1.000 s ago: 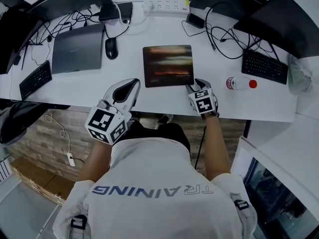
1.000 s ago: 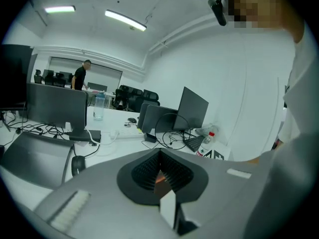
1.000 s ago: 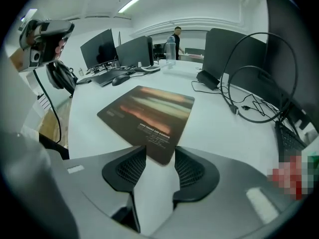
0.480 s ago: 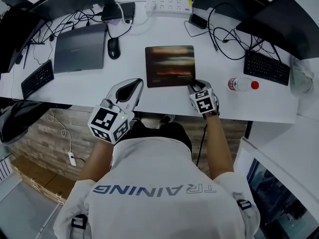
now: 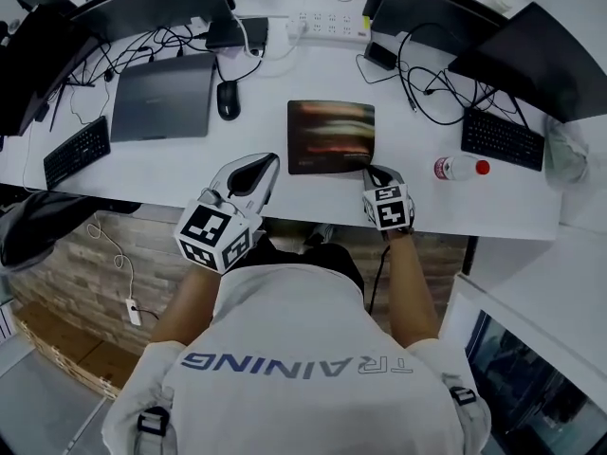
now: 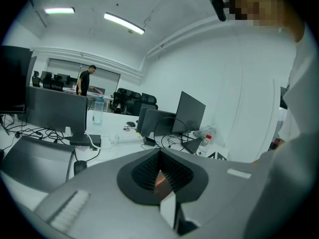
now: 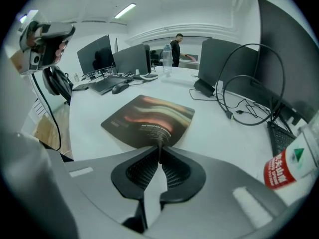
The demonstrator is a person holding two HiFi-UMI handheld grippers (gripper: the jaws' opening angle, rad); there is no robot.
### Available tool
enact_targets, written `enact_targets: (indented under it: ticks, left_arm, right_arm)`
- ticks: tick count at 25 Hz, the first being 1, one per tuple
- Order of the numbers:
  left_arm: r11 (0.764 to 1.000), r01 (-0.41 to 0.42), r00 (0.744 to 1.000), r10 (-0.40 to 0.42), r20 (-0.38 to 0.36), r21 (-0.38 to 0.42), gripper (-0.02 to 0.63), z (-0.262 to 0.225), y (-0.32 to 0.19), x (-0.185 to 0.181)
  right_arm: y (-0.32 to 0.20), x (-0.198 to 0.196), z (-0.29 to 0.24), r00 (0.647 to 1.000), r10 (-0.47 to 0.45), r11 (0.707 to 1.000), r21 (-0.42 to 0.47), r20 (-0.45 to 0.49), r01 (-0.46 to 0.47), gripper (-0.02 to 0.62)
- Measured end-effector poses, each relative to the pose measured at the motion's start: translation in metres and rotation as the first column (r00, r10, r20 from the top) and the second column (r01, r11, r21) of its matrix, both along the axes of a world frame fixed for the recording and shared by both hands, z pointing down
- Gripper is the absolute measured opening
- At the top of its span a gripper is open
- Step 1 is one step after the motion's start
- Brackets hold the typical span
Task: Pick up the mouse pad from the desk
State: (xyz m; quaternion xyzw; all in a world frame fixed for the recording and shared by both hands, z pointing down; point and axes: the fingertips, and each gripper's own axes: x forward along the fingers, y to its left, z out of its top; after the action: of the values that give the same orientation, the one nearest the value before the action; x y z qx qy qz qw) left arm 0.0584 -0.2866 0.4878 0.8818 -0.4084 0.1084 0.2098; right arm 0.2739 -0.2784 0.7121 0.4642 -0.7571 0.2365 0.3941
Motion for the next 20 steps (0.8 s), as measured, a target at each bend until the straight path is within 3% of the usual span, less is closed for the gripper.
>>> enact_targets:
  ticks: [10, 15, 20]
  left_arm:
    - [0.995, -0.026, 0.998, 0.030, -0.046, 0.100, 0.000, -0.037, -0.005, -0.017]
    - [0.987, -0.031, 0.996, 0.045, -0.082, 0.158, 0.000, -0.063, -0.016, -0.027]
    - [0.976, -0.044, 0.993, 0.067, -0.102, 0.213, 0.000, -0.091, -0.027, -0.025]
  right_arm:
    - [-0.002, -0.022, -0.099, 0.983, 0.114, 0.970, 0.200, 0.145, -0.142, 0.041]
    - [-0.010, -0.032, -0.157, 0.978, 0.120, 0.931, 0.322, 0.173, -0.171, 0.041]
    - [-0.017, -0.031, -0.223, 0.968, 0.122, 0.873, 0.439, 0.220, -0.210, 0.041]
